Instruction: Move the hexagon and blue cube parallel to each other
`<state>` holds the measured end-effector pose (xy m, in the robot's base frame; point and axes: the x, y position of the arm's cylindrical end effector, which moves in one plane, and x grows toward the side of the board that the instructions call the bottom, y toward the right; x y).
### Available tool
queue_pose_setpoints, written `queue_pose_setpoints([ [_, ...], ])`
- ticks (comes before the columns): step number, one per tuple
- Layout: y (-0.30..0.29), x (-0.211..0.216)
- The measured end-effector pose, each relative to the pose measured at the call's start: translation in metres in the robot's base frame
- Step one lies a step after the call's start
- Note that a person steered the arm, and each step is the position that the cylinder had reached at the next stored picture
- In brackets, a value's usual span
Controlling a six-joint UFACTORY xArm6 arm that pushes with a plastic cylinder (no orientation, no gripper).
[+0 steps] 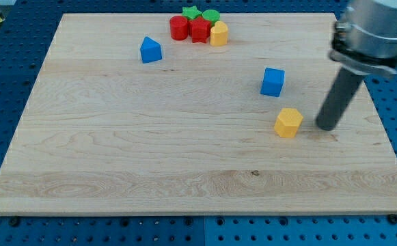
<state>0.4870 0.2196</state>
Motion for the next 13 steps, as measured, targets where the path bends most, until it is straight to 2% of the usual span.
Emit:
queue_pose_setpoints([
  [1,0.029,-0.045],
  [2,0.027,-0.099],
  [3,-0.003,-0.113],
  [5,-0.098,-0.107],
  [6,-0.127,-0.097],
  [9,-0.122,-0.084],
  [11,-0.064,-0.092],
  [13,-0.098,-0.071],
])
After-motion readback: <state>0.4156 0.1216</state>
